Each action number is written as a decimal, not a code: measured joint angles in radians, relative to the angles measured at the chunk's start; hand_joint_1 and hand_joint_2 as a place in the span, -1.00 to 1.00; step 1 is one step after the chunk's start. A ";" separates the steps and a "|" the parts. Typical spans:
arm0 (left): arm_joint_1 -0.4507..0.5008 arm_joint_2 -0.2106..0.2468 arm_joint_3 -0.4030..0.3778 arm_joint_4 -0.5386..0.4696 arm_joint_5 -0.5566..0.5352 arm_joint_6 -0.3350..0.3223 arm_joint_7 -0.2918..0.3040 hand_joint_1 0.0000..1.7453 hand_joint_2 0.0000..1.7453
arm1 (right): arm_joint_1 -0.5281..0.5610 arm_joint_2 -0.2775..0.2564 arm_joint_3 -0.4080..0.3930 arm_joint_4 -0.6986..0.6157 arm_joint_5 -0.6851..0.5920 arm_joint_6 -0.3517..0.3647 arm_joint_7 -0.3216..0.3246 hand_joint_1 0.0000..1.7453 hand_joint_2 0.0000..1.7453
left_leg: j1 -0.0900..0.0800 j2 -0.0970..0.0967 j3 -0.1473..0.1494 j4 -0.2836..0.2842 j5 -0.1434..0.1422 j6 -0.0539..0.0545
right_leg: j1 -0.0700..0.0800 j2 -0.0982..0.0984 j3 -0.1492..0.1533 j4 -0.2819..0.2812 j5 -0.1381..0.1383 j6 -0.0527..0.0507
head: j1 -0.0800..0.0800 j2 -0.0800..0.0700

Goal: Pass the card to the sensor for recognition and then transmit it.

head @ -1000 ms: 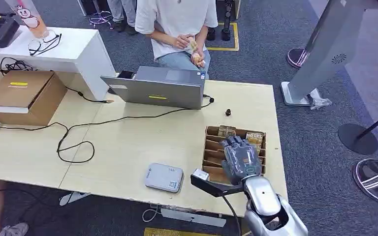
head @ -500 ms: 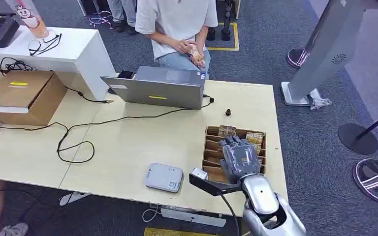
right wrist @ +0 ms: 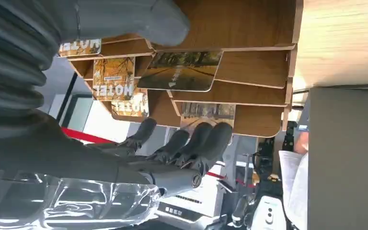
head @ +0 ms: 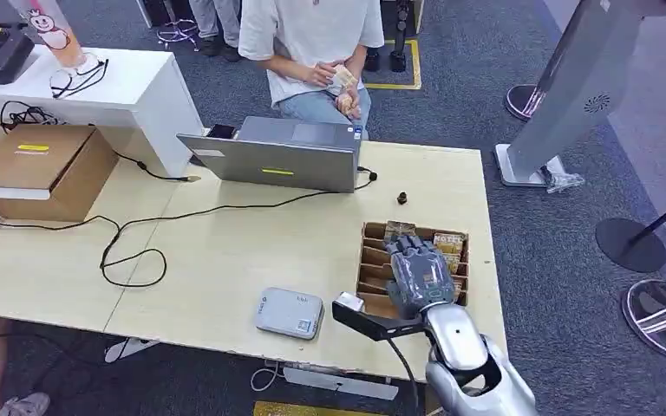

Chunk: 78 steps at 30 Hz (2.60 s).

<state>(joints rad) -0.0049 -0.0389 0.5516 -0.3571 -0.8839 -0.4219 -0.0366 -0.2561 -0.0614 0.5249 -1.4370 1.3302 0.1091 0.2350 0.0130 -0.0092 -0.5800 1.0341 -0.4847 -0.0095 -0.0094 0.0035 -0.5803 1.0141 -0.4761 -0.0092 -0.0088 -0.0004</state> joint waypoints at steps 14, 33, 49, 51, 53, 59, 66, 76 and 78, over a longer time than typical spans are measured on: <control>-0.001 -0.003 0.001 0.000 0.000 0.000 0.002 -1.00 -1.00 | -0.014 0.008 0.000 0.034 -0.001 0.008 0.000 -0.12 1.00 | 0.000 0.000 0.000 0.000 0.000 0.000 | 0.000 0.000 0.000 0.000 0.000 0.000 | 0.000 0.000; 0.000 -0.004 0.018 0.000 -0.006 0.000 0.003 -1.00 -1.00 | -0.017 0.008 -0.013 0.044 -0.002 0.007 0.013 -0.12 1.00 | 0.000 0.000 0.000 0.000 0.000 0.000 | 0.000 0.000 0.000 0.000 0.000 0.000 | 0.000 0.000; 0.000 -0.004 0.019 0.000 -0.013 -0.003 0.003 -1.00 -1.00 | -0.014 0.006 -0.036 0.044 -0.002 0.006 0.016 0.02 1.00 | 0.000 0.000 0.000 0.000 0.000 0.000 | 0.000 0.000 0.000 0.000 0.000 0.000 | 0.000 0.000; 0.000 -0.004 0.019 0.000 -0.013 -0.003 0.003 -1.00 -1.00 | -0.013 0.006 -0.037 0.044 -0.002 0.006 0.017 0.14 1.00 | 0.000 0.000 0.000 0.000 0.000 0.000 | 0.000 0.000 0.000 0.000 0.000 0.000 | 0.000 0.000; 0.000 -0.004 0.019 0.000 -0.014 -0.003 0.002 -1.00 -1.00 | -0.012 0.006 -0.037 0.044 -0.002 0.006 0.017 0.42 1.00 | 0.000 0.000 0.000 0.000 0.000 0.000 | 0.000 0.000 0.000 0.000 0.000 0.000 | 0.000 0.000; 0.000 -0.004 0.020 0.000 -0.013 -0.003 0.002 -1.00 -1.00 | -0.011 0.006 -0.043 0.044 -0.002 0.006 0.018 0.42 1.00 | 0.000 0.000 0.000 0.000 0.000 0.000 | 0.000 0.000 0.000 0.000 0.000 0.000 | 0.000 0.000; 0.000 -0.004 0.020 0.000 -0.014 -0.003 0.002 -1.00 -1.00 | -0.011 0.006 -0.047 0.044 -0.002 0.006 0.018 1.00 1.00 | 0.000 0.000 0.000 0.000 0.000 0.000 | 0.000 0.000 0.000 0.000 0.000 0.000 | 0.000 0.000; -0.001 -0.004 0.020 0.000 -0.023 -0.002 -0.001 -1.00 -1.00 | 0.001 0.006 -0.051 0.035 -0.007 -0.002 0.018 1.00 1.00 | 0.000 0.000 0.000 0.000 0.000 0.000 | 0.000 0.000 0.000 0.000 0.000 0.000 | 0.000 0.000; -0.001 -0.004 0.020 0.000 -0.024 -0.001 -0.005 -1.00 -1.00 | 0.003 0.006 -0.051 0.032 -0.011 -0.007 0.018 1.00 1.00 | 0.000 0.000 0.000 0.000 0.000 0.000 | 0.000 0.000 0.000 0.000 0.000 0.000 | 0.000 0.000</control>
<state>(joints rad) -0.0055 -0.0431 0.5718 -0.3571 -0.9079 -0.4227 -0.0420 -0.2536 -0.0557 0.4738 -1.4050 1.3195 0.1018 0.2529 0.0130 -0.0090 -0.5796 1.0341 -0.4847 -0.0095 -0.0094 0.0037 -0.5805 1.0140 -0.4761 -0.0092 -0.0088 -0.0004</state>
